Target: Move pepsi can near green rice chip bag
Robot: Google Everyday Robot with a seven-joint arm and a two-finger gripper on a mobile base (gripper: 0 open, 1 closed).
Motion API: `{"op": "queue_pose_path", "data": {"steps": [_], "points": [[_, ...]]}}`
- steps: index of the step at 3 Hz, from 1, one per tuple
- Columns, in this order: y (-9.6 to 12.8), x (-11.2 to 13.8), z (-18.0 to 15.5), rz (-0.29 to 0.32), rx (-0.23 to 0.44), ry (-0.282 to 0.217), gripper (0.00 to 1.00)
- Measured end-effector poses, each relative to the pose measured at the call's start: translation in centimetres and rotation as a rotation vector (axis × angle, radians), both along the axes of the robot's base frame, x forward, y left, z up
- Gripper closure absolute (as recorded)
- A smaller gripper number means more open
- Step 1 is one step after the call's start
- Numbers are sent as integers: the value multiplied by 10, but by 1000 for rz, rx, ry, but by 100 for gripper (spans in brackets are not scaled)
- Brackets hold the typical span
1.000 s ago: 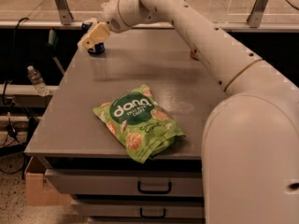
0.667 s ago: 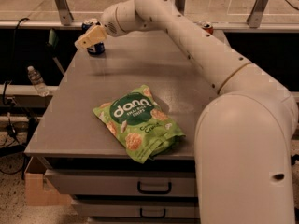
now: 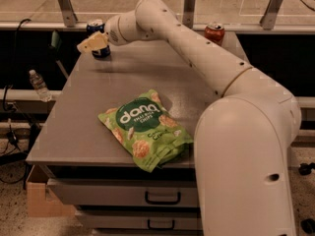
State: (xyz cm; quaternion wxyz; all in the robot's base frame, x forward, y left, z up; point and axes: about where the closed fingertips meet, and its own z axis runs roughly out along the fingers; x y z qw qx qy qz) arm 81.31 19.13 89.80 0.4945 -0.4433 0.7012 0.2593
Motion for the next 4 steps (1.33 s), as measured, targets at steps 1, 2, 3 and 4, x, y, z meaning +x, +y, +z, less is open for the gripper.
{"op": "queue_pose_path", "data": {"steps": [1, 2, 3, 4], "points": [[-6, 10, -1, -29, 16, 8, 41], [-17, 9, 9, -49, 37, -5, 64], [-44, -12, 32, -58, 54, -31, 88], [-74, -58, 46, -14, 43, -34, 100]]}}
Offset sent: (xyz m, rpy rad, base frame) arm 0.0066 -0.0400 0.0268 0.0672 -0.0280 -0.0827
